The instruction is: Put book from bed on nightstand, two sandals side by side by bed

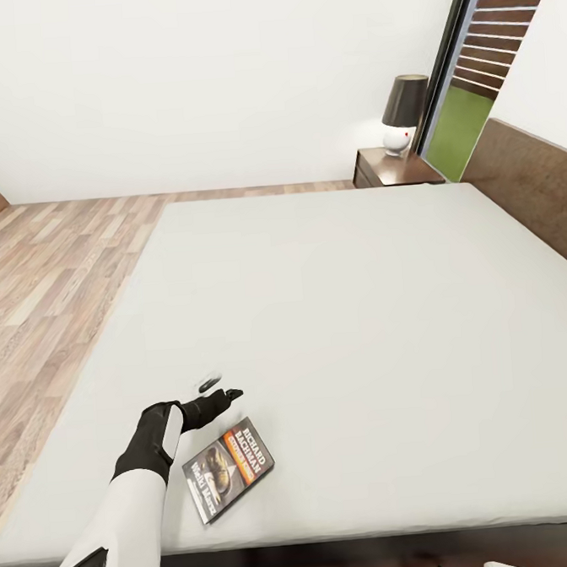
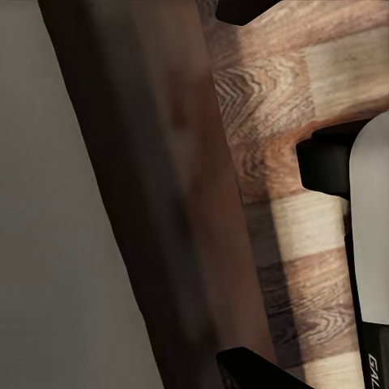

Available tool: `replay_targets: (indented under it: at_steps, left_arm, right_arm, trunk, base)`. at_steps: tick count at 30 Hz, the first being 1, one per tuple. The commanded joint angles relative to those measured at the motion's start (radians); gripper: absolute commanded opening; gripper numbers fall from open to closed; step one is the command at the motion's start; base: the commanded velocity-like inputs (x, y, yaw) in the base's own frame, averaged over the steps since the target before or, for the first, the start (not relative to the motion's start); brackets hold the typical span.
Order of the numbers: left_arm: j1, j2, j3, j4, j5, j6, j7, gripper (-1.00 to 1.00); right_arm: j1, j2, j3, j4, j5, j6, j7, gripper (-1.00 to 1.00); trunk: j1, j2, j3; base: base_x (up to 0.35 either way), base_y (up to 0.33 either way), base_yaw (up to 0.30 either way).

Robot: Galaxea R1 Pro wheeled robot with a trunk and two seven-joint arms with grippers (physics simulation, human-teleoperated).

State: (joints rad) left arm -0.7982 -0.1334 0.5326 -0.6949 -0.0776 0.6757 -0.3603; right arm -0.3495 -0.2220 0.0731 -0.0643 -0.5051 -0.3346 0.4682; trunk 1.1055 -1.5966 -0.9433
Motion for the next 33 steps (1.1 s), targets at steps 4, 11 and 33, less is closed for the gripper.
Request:
replay_targets:
  at_steps: [4, 11, 33]
  left_arm:
    - [-0.001, -0.001, 0.007, -0.001, -0.008, 0.005, -0.008, 1.00]
    - [-0.001, -0.002, 0.007, -0.001, -0.008, 0.005, -0.008, 1.00]
    - [-0.001, -0.001, 0.009, -0.001, -0.008, 0.005, -0.009, 1.00]
  right_arm:
    - [-0.001, 0.000, 0.007, 0.001, -0.010, -0.003, 0.004, 1.00]
    - [-0.001, 0.000, 0.007, 0.001, -0.010, -0.003, 0.004, 1.00]
    - [-0.001, 0.000, 0.008, 0.001, -0.010, -0.003, 0.004, 1.00]
  trunk:
    - [0.000, 0.000, -0.001]
    - [0.000, 0.000, -0.001]
    - [0.000, 0.000, -0.001]
  base:
    - [0.000, 0.000, 0.000]
    - [0.000, 0.000, 0.000]
    - [-0.103, 0.013, 0.000]
